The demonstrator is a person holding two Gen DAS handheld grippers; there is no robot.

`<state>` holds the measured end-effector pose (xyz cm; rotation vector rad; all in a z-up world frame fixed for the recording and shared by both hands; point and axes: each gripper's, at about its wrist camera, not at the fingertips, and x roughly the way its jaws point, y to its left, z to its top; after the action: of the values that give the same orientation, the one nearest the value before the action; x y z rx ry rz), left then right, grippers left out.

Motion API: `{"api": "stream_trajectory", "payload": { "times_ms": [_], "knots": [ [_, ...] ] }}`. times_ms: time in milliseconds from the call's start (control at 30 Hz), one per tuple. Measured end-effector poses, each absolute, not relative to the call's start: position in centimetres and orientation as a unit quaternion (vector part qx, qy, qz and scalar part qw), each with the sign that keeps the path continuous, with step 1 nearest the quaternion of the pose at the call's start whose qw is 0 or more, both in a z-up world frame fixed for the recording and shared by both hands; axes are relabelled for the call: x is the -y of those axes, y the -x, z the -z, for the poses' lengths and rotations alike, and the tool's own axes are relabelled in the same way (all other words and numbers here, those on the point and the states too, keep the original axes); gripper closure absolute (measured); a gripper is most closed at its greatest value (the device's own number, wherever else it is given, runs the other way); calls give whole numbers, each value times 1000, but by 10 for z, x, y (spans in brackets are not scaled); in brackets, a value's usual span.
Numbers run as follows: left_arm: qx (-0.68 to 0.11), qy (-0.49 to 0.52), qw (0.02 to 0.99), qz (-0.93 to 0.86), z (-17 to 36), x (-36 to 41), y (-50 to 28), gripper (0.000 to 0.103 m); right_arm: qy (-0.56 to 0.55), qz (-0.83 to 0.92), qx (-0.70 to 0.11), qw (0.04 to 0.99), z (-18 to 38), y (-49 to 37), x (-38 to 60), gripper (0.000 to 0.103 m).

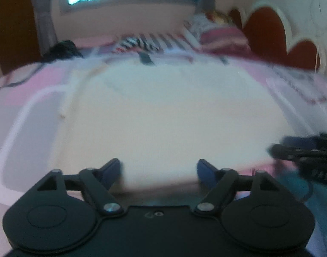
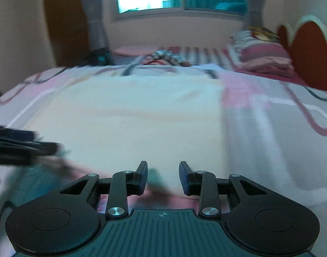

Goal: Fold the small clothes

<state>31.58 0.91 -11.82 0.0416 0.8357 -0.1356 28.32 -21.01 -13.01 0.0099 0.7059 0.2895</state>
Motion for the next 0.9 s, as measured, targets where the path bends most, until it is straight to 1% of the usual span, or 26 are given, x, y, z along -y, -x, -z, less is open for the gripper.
{"api": "stream_trajectory", "payload": {
  "times_ms": [33, 67, 167, 200, 233, 267, 300, 500, 533, 633, 700, 767, 800, 833, 900],
  "knots": [
    [-401, -29, 914, 59, 125, -5, -316, 18, 13, -140, -356, 924, 137, -287, 199, 70],
    [-400, -31, 914, 56, 126, -4, -316, 18, 21, -133, -356, 925, 144, -288, 195, 70],
    [-406, -20, 913, 48, 116, -8, -313, 25, 17, -133, -360, 923, 136, -289, 196, 70],
    [-405, -25, 913, 47, 117, -9, -312, 24, 6, -133, -349, 927, 131, -286, 200, 70],
    [-408, -29, 911, 47, 120, -11, -311, 23, 4, -133, -343, 930, 130, -287, 204, 72],
    [-406, -25, 912, 49, 122, -13, -309, 23, 7, -131, -357, 925, 135, -289, 207, 84],
    [-403, -21, 913, 50, 123, -14, -308, 23, 4, -130, -374, 918, 141, -292, 209, 84],
    [-412, -32, 910, 42, 117, -11, -305, 24, -37, -139, -366, 919, 131, -285, 223, 84],
    [-412, -32, 910, 41, 116, -13, -302, 26, -46, -138, -368, 918, 131, -283, 226, 84],
    [-419, -25, 907, 32, 118, -21, -294, 27, -52, -135, -370, 918, 127, -274, 229, 84],
    [-420, -5, 907, 27, 118, -31, -286, 28, -53, -135, -371, 917, 125, -269, 231, 84],
    [-415, 30, 909, 17, 117, -44, -277, 34, -56, -135, -370, 918, 123, -266, 231, 84],
    [-412, 64, 909, 12, 117, -52, -274, 36, -60, -135, -368, 918, 121, -264, 232, 84],
    [-402, 114, 909, 5, 117, -64, -270, 39, -65, -136, -366, 918, 120, -263, 233, 84],
    [-377, 239, 895, -12, 121, -90, -263, 39, -77, -139, -360, 919, 115, -263, 234, 84]
  ]
}}
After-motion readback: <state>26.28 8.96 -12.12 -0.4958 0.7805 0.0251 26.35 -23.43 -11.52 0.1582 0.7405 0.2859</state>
